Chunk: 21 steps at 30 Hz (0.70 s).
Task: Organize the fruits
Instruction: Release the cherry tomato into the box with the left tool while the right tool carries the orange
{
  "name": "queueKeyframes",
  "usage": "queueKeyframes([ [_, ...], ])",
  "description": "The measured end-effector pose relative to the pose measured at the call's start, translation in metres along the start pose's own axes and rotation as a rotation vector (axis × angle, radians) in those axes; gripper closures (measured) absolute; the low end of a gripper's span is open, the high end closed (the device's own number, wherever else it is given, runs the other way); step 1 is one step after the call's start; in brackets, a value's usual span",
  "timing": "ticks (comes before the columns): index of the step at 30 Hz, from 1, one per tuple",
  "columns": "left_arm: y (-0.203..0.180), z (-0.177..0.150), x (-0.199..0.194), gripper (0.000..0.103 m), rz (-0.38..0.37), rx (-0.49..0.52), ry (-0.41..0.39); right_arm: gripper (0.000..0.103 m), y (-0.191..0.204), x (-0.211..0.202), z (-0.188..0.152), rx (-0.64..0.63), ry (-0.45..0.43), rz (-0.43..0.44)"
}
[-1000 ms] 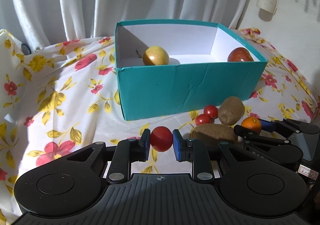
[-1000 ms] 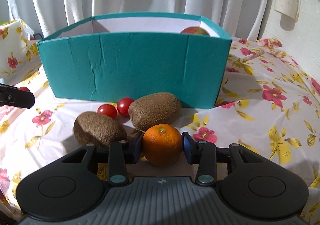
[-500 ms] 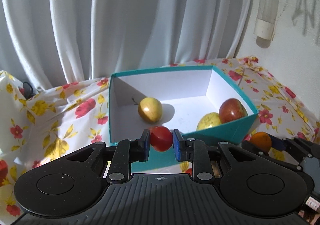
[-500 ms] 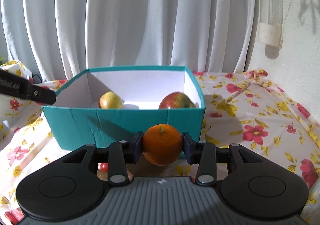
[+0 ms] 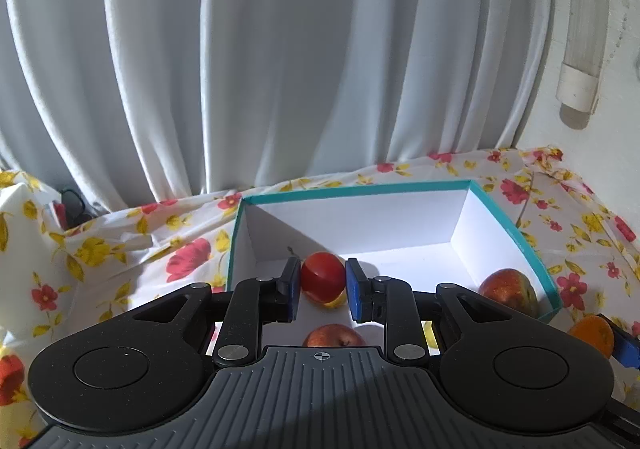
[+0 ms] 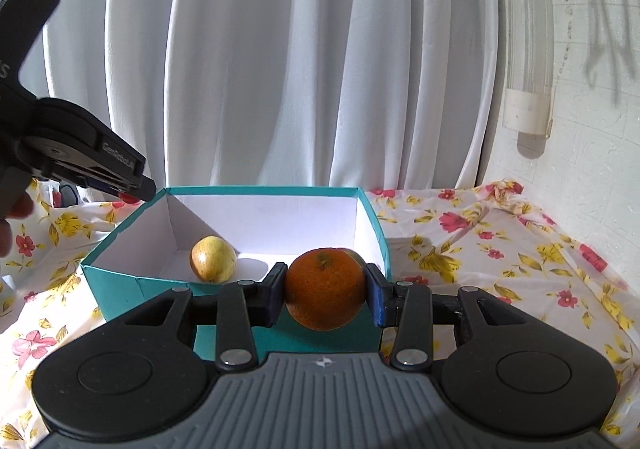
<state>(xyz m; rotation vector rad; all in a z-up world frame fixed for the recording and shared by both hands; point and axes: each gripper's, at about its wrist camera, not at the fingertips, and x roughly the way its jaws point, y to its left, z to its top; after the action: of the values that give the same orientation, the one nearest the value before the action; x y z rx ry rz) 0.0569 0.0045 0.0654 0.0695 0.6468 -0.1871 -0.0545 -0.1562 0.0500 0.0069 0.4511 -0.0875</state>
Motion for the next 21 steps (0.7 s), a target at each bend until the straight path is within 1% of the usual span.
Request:
queueKeyframes([
  [5, 0.0, 0.002, 0.014, 0.076, 0.017, -0.007, 0.008, 0.063, -0.002, -0.003, 0.002, -0.01, -0.013, -0.011],
  [14, -0.001, -0.001, 0.035, 0.076, 0.037, -0.006, 0.049, 0.063, -0.006, -0.002, 0.003, -0.01, -0.017, -0.016],
  [21, 0.001, -0.004, 0.046, 0.076, 0.038, -0.008, 0.081, 0.063, -0.007, 0.001, 0.006, -0.004, -0.018, -0.01],
])
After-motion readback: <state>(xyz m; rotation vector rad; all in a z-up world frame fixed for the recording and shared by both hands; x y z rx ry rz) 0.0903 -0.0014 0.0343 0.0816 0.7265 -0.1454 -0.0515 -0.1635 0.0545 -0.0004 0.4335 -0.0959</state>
